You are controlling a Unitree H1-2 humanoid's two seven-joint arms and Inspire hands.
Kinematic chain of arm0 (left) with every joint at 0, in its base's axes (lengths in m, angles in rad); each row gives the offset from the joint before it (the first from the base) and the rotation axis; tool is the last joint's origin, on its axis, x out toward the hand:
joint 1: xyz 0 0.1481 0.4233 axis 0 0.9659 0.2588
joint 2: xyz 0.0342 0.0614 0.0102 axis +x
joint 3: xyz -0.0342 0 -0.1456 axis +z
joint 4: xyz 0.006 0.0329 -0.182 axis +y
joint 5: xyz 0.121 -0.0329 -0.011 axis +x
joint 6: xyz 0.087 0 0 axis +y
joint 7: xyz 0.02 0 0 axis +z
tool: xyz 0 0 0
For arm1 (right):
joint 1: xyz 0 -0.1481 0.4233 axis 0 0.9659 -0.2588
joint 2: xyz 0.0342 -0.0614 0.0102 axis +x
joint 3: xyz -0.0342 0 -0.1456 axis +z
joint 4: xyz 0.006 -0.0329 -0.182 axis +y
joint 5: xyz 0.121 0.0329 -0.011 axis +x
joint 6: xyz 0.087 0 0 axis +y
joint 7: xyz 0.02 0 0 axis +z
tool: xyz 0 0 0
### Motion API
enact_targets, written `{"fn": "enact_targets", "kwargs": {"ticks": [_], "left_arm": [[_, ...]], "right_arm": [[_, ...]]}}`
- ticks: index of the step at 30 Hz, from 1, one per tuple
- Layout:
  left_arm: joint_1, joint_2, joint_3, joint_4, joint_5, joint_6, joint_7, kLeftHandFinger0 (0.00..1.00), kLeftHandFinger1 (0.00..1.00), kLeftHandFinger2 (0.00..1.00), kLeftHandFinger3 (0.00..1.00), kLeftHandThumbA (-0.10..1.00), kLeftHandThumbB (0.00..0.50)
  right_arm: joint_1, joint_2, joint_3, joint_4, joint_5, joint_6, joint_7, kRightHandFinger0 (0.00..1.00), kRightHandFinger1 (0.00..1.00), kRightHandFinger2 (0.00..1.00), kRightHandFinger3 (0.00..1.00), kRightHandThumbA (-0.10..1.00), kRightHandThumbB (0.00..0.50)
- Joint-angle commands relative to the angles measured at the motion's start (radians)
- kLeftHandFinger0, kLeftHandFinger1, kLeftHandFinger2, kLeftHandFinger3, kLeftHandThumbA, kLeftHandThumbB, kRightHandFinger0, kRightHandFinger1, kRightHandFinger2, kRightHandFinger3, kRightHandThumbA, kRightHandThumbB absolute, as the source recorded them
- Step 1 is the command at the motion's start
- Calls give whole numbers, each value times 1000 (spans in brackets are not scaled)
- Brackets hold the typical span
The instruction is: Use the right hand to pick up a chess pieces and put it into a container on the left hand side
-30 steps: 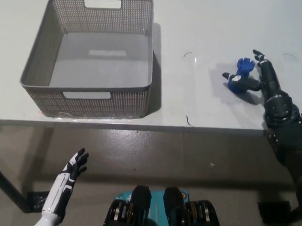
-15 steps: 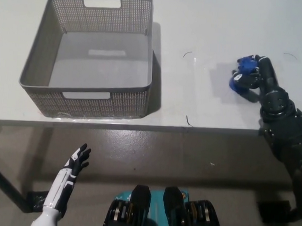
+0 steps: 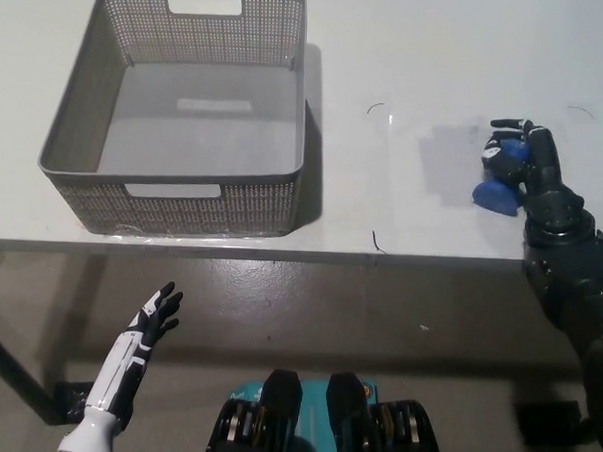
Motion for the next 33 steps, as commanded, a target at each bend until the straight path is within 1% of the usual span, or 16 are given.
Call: {"fn": "enact_targets", "kwargs": {"ticks": [1,5,9,12,13,16,18,21,25,26,27,29,30,31,32,33], "left_arm": [[-8,13,4,-26,-20,-18,-9,1000,1000,1000,1000,1000,165],[-9,12,4,-21,-17,-24,-6,1000,1000,1000,1000,1000,152],[-3,11,3,-23,-15,-22,-5,1000,1000,1000,1000,1000,136],[-4,13,1,-19,-4,-35,-1,1000,1000,1000,1000,1000,131],[-4,14,1,-19,-4,-33,-2,1000,1000,1000,1000,1000,142],[-2,14,1,-19,-10,-31,-6,1000,1000,1000,1000,1000,139],[-1,13,1,-23,-12,-22,-8,1000,1000,1000,1000,1000,147],[-2,17,1,-20,-7,-26,-7,1000,1000,1000,1000,1000,144],[-4,18,-1,-21,2,-29,-3,1000,1000,1000,1000,1000,149],[-5,20,-2,-15,3,-34,-5,1000,1000,998,1000,1000,139],[-5,21,-3,-14,5,-38,-6,1000,1000,994,1000,1000,128],[-2,21,-7,-13,9,-38,-8,1000,1000,988,1000,1000,115],[-2,21,-9,-14,13,-35,-7,1000,1000,985,1000,1000,124],[-4,20,-11,-11,14,-38,-8,1000,1000,982,1000,1000,137],[-3,20,-12,-11,12,-41,-9,1000,1000,980,1000,1000,145],[-4,20,-13,-9,12,-43,-11,1000,1000,979,1000,1000,147]], "right_arm": [[-93,8,-12,-31,37,-61,-25,0,393,744,741,-100,136],[-128,20,-1,-46,29,-69,-43,0,376,748,713,-100,143],[-168,41,19,-80,17,-101,-40,0,278,649,705,-100,124],[-198,58,31,-111,14,-111,-38,0,257,651,738,-100,114],[-202,61,34,-116,12,-113,-38,0,255,652,749,-100,109],[-233,85,53,-143,0,-134,-56,0,253,612,649,-100,130],[-247,94,56,-153,5,-125,-56,0,261,616,637,-100,134],[-282,124,71,-170,-2,-145,-56,0,178,582,575,-100,140],[-315,156,96,-176,-20,-106,-78,0,209,614,620,-100,149],[-337,186,83,-170,11,-124,-46,0,229,633,647,-100,121],[-341,194,79,-168,19,-130,-39,0,250,648,656,-100,115],[-354,222,83,-164,18,-137,-43,0,241,628,623,-100,116],[-361,236,85,-160,18,-142,-41,0,214,595,560,-100,112],[-373,257,94,-151,8,-147,-56,0,209,593,537,-100,118],[-379,272,103,-150,-1,-143,-70,0,211,599,538,-100,134],[-386,286,109,-145,-5,-137,-71,0,223,637,577,-100,145]]}}
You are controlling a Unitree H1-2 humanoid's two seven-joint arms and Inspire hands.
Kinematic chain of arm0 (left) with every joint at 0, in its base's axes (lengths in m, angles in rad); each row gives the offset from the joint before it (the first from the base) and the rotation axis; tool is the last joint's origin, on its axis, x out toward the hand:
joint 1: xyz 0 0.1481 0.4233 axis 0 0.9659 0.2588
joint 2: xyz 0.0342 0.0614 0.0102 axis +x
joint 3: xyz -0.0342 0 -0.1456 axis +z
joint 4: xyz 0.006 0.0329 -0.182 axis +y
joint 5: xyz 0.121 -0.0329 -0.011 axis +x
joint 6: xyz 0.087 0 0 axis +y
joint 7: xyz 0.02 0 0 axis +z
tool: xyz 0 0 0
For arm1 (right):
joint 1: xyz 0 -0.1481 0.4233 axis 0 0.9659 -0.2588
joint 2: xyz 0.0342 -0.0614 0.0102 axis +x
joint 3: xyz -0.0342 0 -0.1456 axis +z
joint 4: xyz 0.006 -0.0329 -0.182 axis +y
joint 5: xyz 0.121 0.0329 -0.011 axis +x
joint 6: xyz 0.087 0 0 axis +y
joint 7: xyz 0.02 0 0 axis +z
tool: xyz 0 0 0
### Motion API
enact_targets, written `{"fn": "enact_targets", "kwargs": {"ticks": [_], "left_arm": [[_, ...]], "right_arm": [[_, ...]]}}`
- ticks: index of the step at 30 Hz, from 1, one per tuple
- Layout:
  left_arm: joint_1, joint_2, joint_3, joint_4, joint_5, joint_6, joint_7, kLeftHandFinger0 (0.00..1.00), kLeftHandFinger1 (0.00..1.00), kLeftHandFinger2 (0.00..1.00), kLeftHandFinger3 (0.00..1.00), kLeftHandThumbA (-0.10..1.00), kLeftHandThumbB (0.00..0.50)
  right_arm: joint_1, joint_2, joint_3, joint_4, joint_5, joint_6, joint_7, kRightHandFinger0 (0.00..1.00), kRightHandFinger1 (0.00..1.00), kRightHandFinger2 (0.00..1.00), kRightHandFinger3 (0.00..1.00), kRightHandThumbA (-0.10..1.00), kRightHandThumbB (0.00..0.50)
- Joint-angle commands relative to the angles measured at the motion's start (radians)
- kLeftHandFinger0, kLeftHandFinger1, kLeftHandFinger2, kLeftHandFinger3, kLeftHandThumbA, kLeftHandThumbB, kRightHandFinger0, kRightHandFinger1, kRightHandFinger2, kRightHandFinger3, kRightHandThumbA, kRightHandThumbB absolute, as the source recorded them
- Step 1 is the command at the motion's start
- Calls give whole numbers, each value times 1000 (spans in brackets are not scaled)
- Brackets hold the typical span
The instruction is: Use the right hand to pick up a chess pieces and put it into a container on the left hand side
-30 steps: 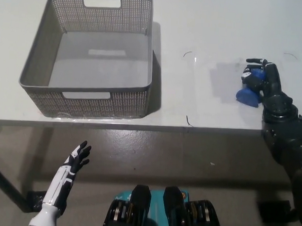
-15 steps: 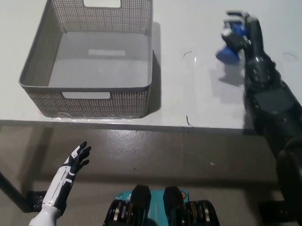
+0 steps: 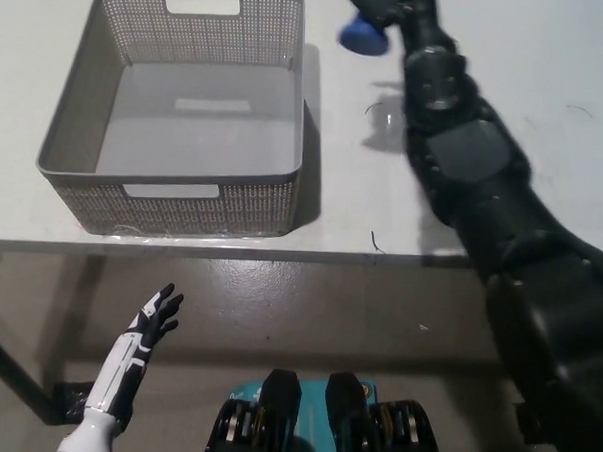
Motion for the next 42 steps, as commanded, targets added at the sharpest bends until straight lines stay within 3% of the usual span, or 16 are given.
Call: {"fn": "enact_targets", "kwargs": {"ticks": [1,5,9,11,13,15,18,21,22,23,24,25,26,27,29,42], "left_arm": [[-10,20,-11,-7,11,-45,-11,1000,1000,977,1000,1000,153],[-14,18,-13,-13,10,-34,-11,1000,1000,966,1000,1000,155],[-10,19,-17,-25,4,-17,-19,1000,1000,955,1000,1000,186],[-17,20,-23,-15,21,-38,-14,1000,1000,944,1000,1000,160],[-17,24,-24,-18,19,-28,-18,1000,1000,938,1000,1000,178],[-21,30,-23,-13,26,-34,-15,1000,993,923,1000,1000,179],[-11,30,-23,-25,27,-27,-15,1000,989,910,1000,1000,186],[-18,33,-26,-15,32,-42,-14,1000,976,892,1000,1000,171],[-19,34,-26,-13,33,-42,-14,1000,973,888,1000,1000,171],[-13,35,-28,-15,37,-43,-13,1000,959,876,1000,1000,180],[-13,35,-29,-16,41,-40,-11,1000,956,874,1000,1000,182],[-15,35,-30,-11,35,-42,-15,1000,949,864,1000,1000,186],[-15,36,-32,-8,40,-48,-13,992,941,851,1000,1000,194],[-13,35,-33,-10,40,-43,-13,990,940,848,1000,1000,194],[-12,36,-35,-8,40,-42,-14,990,936,829,1000,1000,183],[-28,45,-43,-4,48,-53,-13,912,871,776,1000,1000,172]], "right_arm": [[-118,68,27,1,-22,-46,-24,0,224,649,587,-100,150],[-138,118,51,40,-26,-62,-13,0,289,717,680,-100,134],[-148,164,84,75,-42,-33,-33,0,260,707,690,-100,126],[-138,175,106,83,-61,-46,-45,0,316,782,769,-100,128],[-118,184,133,90,-77,-52,-30,0,352,749,679,-100,111],[-101,184,156,99,-88,-78,-11,0,348,731,659,-100,133],[-84,183,182,105,-101,-68,3,0,357,731,776,-100,157],[-77,172,207,109,-115,-40,20,96,508,927,930,-100,183],[-78,171,210,110,-113,-32,28,108,517,869,837,-100,184],[-72,167,219,112,-117,-13,56,270,652,937,939,-58,236],[-69,164,224,114,-119,-9,74,307,630,835,881,-6,237],[-66,157,224,114,-112,2,110,578,833,967,976,108,261],[-63,149,235,115,-118,14,149,917,1000,1000,1000,259,287],[-61,144,250,116,-129,29,168,1000,1000,1000,1000,362,325],[-53,137,251,116,-122,36,198,1000,1000,1000,1000,431,364],[-52,100,287,103,-160,67,212,1000,1000,1000,1000,860,338]]}}
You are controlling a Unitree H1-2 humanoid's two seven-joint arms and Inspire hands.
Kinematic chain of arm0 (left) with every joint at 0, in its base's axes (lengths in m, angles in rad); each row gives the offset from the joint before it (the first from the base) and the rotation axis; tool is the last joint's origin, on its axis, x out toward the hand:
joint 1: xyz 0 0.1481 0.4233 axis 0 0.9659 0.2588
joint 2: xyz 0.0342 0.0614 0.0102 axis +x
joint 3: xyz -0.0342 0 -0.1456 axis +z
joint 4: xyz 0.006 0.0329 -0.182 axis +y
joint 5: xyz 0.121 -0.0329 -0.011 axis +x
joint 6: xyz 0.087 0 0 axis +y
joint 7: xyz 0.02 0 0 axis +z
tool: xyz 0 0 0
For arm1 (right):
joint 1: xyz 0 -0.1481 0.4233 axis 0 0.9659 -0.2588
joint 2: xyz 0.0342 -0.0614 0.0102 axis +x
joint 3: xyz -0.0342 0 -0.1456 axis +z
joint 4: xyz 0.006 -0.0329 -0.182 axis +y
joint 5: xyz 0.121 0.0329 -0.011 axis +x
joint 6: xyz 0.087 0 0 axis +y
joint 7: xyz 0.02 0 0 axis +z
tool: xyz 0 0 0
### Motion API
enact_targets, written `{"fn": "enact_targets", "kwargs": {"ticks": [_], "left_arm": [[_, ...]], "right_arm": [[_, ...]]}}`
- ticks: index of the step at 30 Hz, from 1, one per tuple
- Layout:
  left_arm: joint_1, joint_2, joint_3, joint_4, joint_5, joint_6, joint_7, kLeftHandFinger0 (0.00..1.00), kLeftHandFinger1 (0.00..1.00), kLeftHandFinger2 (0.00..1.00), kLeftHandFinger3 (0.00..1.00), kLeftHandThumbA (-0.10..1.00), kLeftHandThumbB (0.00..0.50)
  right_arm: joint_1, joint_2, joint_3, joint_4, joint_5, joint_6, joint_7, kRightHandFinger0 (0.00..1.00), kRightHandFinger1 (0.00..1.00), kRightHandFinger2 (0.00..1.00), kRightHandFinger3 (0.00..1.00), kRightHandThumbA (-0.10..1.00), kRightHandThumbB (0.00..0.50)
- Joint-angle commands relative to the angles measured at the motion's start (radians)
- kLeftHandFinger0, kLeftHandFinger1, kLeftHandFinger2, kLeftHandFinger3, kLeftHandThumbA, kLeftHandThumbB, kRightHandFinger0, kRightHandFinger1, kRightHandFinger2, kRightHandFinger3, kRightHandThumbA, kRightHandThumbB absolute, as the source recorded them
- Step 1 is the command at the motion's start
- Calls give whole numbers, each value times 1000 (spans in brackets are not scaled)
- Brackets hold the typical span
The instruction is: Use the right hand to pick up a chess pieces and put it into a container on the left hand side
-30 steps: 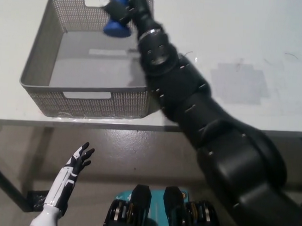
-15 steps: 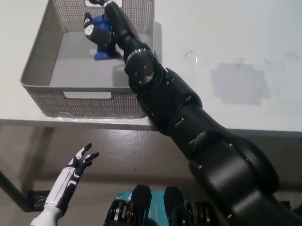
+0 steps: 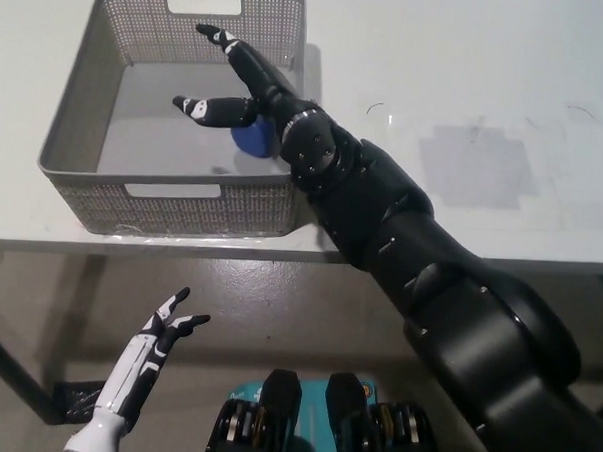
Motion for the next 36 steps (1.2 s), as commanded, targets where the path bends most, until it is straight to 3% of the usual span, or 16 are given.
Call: {"fn": "enact_targets", "kwargs": {"ticks": [1,5,8,12,14,18,20,25,27,29,32,34,36], "left_arm": [[-19,24,-4,-7,10,-45,-10,906,870,774,1000,1000,178],[-17,27,-5,-11,7,-37,-10,893,871,767,1000,1000,211],[-17,29,-5,-13,-2,-32,-15,899,879,778,1000,1000,207],[-12,31,-7,-24,-18,-16,-25,933,930,931,1000,1000,186],[-12,30,-8,-26,-32,-18,-33,959,971,990,1000,1000,162],[-10,31,-7,-29,-42,-4,-41,1000,1000,1000,1000,1000,150],[-10,33,-5,-28,-42,-12,-40,1000,1000,1000,1000,1000,130],[-20,34,3,-22,-15,-22,-16,1000,1000,1000,1000,1000,157],[-12,34,6,-30,-13,-17,-12,1000,1000,1000,1000,1000,162],[-6,32,7,-30,-12,-16,-8,1000,1000,1000,1000,1000,166],[-1,29,10,-28,-21,-18,-8,1000,1000,1000,1000,1000,190],[-4,28,13,-24,-8,-18,4,1000,1000,1000,1000,1000,225],[2,25,15,-28,-6,-15,8,1000,1000,1000,1000,1000,230]], "right_arm": [[-53,-23,11,-26,-25,10,25,1000,1000,1000,1000,875,337],[-61,-42,-21,-47,0,-22,35,1000,1000,1000,1000,930,329],[-72,-65,-40,-72,9,-49,26,1000,1000,1000,1000,992,341],[-68,-121,-94,-212,39,-61,35,1000,1000,1000,1000,1000,362],[-31,-155,-120,-357,50,-30,60,1000,1000,1000,1000,1000,346],[83,-234,-145,-702,44,56,96,1000,1000,1000,1000,1000,362],[162,-268,-175,-890,75,100,122,1000,1000,1000,1000,1000,325],[302,-333,-234,-1201,89,165,126,1000,1000,1000,1000,1000,325],[386,-357,-262,-1329,86,177,115,1000,1000,1000,1000,1000,289],[462,-363,-293,-1433,115,205,111,1000,1000,1000,1000,1000,285],[590,-379,-325,-1571,179,193,118,1000,1000,1000,1000,1000,282],[682,-384,-342,-1665,190,172,104,1000,1000,1000,1000,1000,254],[738,-381,-344,-1714,189,161,96,1000,1000,1000,1000,1000,263]]}}
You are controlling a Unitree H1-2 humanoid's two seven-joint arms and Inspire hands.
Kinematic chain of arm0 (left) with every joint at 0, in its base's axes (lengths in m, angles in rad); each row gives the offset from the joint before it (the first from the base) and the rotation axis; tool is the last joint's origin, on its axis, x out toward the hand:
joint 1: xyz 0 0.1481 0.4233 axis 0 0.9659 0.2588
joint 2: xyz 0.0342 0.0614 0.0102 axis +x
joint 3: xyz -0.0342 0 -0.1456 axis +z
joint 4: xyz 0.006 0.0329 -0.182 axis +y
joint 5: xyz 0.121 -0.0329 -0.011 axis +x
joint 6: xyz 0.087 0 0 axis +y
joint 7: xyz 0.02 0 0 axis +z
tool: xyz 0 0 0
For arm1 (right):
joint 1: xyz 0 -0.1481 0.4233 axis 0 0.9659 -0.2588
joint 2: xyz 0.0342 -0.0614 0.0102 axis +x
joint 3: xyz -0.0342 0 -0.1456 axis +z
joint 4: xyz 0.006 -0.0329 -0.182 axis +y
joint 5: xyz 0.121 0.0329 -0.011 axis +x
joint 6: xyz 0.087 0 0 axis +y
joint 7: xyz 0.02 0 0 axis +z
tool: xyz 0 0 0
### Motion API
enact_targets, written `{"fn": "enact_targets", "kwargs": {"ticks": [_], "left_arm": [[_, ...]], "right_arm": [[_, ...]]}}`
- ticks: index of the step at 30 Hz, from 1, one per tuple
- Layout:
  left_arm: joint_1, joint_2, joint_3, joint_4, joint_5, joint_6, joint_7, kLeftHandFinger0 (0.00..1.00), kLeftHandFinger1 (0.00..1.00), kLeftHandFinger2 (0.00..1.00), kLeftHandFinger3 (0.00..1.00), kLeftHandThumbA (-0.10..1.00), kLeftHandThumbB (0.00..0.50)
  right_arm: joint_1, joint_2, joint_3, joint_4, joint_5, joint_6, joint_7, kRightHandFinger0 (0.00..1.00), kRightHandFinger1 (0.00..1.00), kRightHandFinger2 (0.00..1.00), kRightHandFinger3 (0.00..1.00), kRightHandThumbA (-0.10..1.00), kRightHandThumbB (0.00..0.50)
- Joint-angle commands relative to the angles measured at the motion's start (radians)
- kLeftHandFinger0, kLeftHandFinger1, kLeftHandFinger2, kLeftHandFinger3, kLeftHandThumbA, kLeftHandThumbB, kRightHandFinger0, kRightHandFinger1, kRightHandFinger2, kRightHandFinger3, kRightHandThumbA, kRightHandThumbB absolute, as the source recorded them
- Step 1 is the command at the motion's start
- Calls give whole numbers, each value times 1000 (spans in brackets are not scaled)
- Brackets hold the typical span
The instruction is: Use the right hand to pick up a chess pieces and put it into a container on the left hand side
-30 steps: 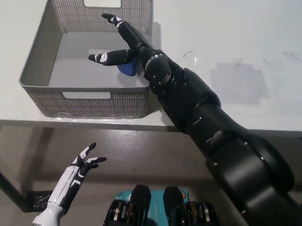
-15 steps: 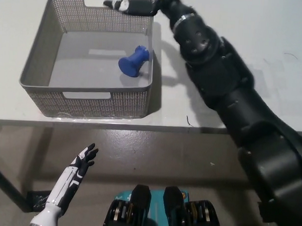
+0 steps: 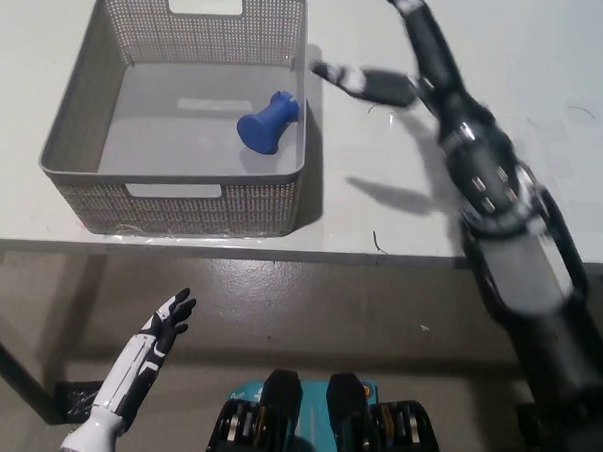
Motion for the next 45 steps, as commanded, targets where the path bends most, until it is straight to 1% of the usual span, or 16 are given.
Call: {"fn": "enact_targets", "kwargs": {"ticks": [1,4,8,12,15,18,20,23,25,27,28,29,35,39,42,45], "left_arm": [[8,8,22,-32,-3,-23,20,1000,1000,1000,1000,1000,228],[40,7,23,-44,-1,-24,22,1000,1000,1000,1000,1000,217],[80,-1,24,-59,-3,-23,27,1000,1000,1000,1000,1000,188],[54,-10,26,-43,-17,-22,26,1000,1000,1000,1000,1000,207],[70,-21,25,-24,-6,-56,40,1000,1000,1000,1000,1000,207],[122,-41,21,-37,-22,-59,35,1000,1000,1000,1000,1000,173],[132,-51,24,-32,-23,-62,39,1000,1000,1000,1000,1000,187],[111,-53,32,-16,-31,-57,36,1000,1000,1000,1000,1000,218],[120,-46,36,-20,-32,-58,28,1000,1000,1000,1000,1000,208],[106,-39,41,-9,-39,-69,22,1000,1000,1000,1000,1000,203],[100,-39,46,-6,-49,-64,19,1000,1000,1000,1000,1000,197],[97,-40,48,0,-54,-68,18,1000,1000,1000,1000,1000,197],[111,-46,55,-5,-45,-59,17,1000,1000,1000,1000,1000,192],[95,-48,66,11,-64,-62,13,1000,1000,1000,1000,1000,197],[95,-44,66,14,-61,-66,11,1000,1000,1000,1000,1000,177],[94,-46,69,24,-65,-76,15,1000,1000,1000,1000,1000,167]], "right_arm": [[242,-116,-163,-767,168,73,32,1000,1000,1000,1000,1000,270],[349,-99,-159,-832,155,64,16,1000,1000,1000,1000,1000,269],[499,-74,-149,-881,172,39,5,1000,1000,1000,1000,1000,223],[548,-54,-141,-826,162,-6,-8,1000,1000,1000,1000,1000,204],[607,-43,-124,-755,149,-50,-6,1000,1000,1000,1000,1000,226],[722,-24,-126,-702,140,-106,-19,1000,1000,1000,1000,1000,198],[765,-7,-134,-652,188,-123,-9,1000,1000,1000,1000,1000,179],[781,1,-136,-572,223,-140,13,1000,1000,1000,1000,1000,196],[815,12,-130,-516,243,-167,28,1000,1000,1000,1000,1000,150],[823,29,-128,-446,260,-207,32,1000,1000,1000,1000,997,157],[830,41,-129,-399,293,-212,46,1000,1000,1000,1000,988,207],[835,46,-129,-375,300,-220,50,1000,1000,1000,1000,983,217],[863,56,-113,-267,263,-281,53,1000,1000,1000,1000,984,117],[836,49,-111,-242,263,-256,64,1000,1000,1000,1000,991,113],[820,45,-111,-225,264,-232,70,1000,1000,1000,1000,991,59],[806,41,-110,-210,262,-217,75,1000,1000,1000,1000,998,67]]}}
